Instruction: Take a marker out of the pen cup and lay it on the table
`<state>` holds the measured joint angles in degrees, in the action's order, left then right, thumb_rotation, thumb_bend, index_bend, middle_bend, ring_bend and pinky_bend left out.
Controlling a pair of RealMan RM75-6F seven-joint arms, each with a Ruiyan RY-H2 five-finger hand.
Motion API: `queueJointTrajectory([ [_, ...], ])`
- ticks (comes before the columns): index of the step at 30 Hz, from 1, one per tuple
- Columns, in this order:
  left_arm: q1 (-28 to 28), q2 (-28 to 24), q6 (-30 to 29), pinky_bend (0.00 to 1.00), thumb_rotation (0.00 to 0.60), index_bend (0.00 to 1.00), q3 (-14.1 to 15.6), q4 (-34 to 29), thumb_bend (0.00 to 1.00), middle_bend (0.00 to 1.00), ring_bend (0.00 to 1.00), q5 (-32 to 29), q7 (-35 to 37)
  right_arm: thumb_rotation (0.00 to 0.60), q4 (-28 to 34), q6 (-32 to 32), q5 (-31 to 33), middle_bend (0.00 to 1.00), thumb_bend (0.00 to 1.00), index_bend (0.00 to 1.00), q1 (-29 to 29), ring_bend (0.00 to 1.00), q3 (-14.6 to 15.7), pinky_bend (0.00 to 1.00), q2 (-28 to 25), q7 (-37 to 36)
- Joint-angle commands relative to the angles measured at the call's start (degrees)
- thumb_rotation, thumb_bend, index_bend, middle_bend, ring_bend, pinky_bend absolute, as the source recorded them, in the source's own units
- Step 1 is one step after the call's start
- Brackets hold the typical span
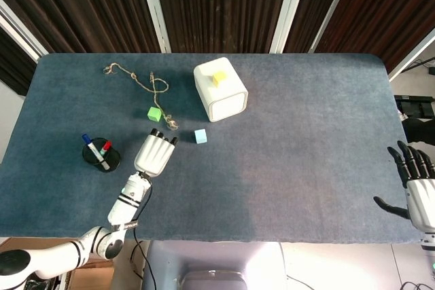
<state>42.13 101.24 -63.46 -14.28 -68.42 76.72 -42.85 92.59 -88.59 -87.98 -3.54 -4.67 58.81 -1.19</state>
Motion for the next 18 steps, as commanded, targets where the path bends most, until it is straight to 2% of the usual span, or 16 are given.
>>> queueJointTrajectory([
  [1,-0.7,-2.2,2.4,0.21,0.600,0.00,-0.9,-9.3,0.31,0.20,0.20,-5.4,-0.4,0.600,0.1,0.0,0.1,0.10,0.05,0.00,0.0,0.00,-0.1,0.19,-0.1,0.0],
  [5,-2.6,-7.5,1.6,0.16,0.600,0.00,-0.9,-18.8,0.30,0.12,0.13,-7.9,0.3,0.600,0.1,0.0,0.3,0.10,0.05,0.00,0.1,0.00,-0.1,0.19,-0.2,-0.2],
  [8,-6.1,-12.3,-3.1,0.15,0.600,0.00,-1.5,-24.9,0.30,0.13,0.13,-7.2,4.9,0.600,-0.3,0.4,0.7,0.10,0.05,0.00,0.2,0.00,0.0,0.19,-0.2,-0.6],
  [11,-10.8,-18.2,-9.1,0.14,0.600,0.02,-1.4,-28.0,0.30,0.15,0.14,-5.6,9.6,0.600,-0.7,2.0,0.8,0.10,0.05,0.00,-0.1,0.00,0.6,0.19,-0.5,-0.9],
  [14,-14.8,-23.9,-12.0,0.08,0.600,0.05,-0.4,-29.3,0.30,0.17,0.14,-5.5,12.6,0.600,-0.9,3.2,0.6,0.10,0.05,0.00,-0.4,0.00,1.1,0.19,-0.8,-1.8],
  [18,-22.0,-31.7,-16.1,0.06,0.600,0.09,2.7,-30.3,0.30,0.18,0.14,-5.3,19.8,0.600,-2.1,3.7,-0.3,0.10,0.05,0.00,-0.9,0.00,1.4,0.19,-0.3,-3.9],
])
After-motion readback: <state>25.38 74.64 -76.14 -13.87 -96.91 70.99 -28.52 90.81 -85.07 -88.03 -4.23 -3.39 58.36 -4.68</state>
